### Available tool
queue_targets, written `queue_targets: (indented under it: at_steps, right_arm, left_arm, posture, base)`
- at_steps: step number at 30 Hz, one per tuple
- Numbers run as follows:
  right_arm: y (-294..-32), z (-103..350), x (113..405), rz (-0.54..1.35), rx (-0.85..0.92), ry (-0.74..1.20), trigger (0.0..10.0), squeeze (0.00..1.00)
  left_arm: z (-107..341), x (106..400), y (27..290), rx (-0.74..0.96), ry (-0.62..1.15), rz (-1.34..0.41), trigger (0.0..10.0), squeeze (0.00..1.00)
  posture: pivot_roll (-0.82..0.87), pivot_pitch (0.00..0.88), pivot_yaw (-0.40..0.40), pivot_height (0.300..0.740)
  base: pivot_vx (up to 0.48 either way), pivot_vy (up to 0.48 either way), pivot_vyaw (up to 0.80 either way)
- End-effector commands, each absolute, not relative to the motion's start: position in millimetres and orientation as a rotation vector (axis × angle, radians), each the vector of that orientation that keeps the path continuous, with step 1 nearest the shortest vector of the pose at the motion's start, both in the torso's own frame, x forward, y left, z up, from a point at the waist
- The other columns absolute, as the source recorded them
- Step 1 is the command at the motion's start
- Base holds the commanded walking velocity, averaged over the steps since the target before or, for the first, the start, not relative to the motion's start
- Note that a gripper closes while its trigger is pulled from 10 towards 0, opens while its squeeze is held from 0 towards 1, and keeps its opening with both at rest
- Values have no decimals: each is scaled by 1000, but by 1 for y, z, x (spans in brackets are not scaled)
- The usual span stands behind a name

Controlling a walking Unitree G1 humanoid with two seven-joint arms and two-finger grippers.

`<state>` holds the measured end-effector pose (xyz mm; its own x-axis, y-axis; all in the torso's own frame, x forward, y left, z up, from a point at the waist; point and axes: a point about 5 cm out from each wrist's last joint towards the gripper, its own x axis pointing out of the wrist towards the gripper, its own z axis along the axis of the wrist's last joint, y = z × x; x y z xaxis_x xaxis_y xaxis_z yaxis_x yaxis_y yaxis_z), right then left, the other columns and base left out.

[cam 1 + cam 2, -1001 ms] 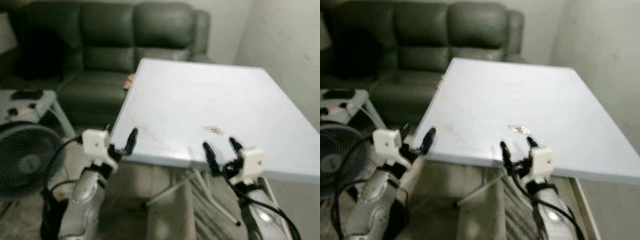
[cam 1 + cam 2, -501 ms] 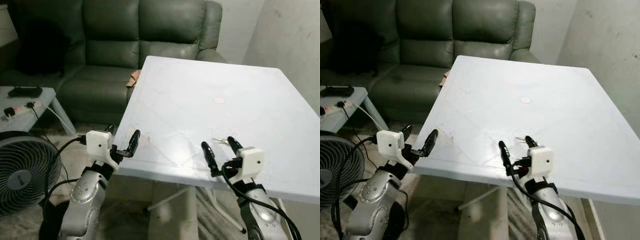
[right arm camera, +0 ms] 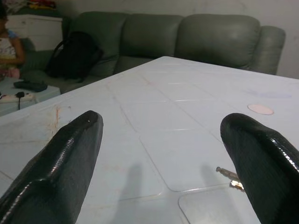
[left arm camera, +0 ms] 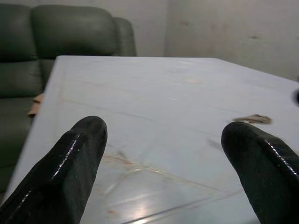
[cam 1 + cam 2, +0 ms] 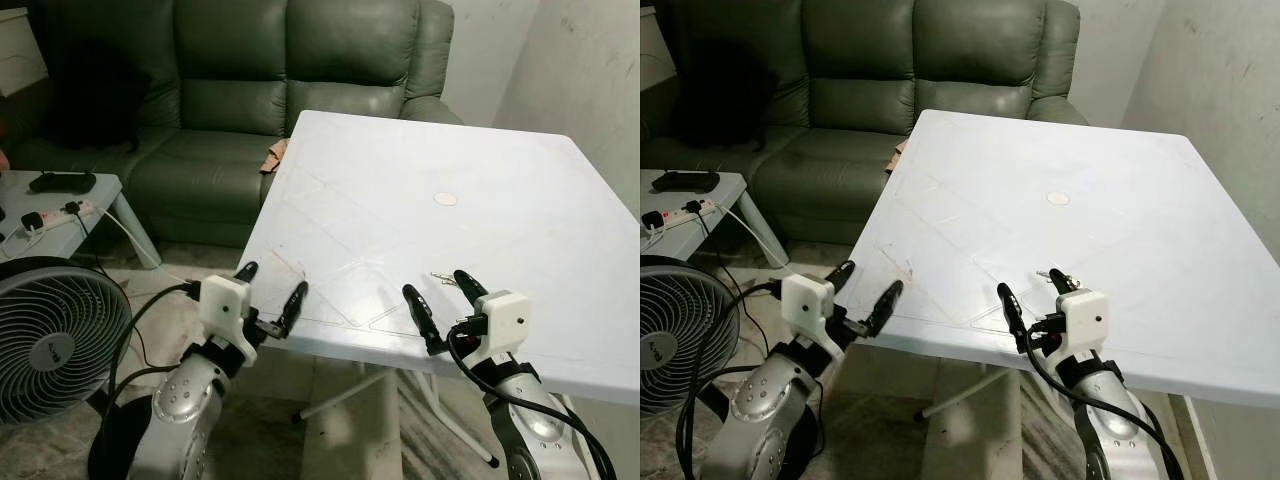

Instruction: Hang keys on a hook

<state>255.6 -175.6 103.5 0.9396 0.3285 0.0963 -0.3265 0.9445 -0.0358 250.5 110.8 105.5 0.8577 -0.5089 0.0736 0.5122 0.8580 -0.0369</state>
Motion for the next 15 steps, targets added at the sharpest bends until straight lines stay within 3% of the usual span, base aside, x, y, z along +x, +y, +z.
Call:
queue_targets:
  at_steps: [1,2,15]
  right_arm:
    - [-178,105,258,340,-32,-105,10000,416]
    - [-179,106,260,343,-41,-104,10000,0]
    - [-196,112,289,370,-112,-76,10000,0]
  left_arm:
    - [111,249,109,-29,-90,-556,10000,0]
    - [112,248,107,-24,-92,-571,10000,0]
    - [116,244,93,-4,-102,-650,10000,0]
  posture:
    - [-36,0,-6,740]
    - [-34,0,-8,740]
    - [-32,0,-10,740]
  base:
    - [0,0,0]
    - [0,0,0]
    - [0,0,0]
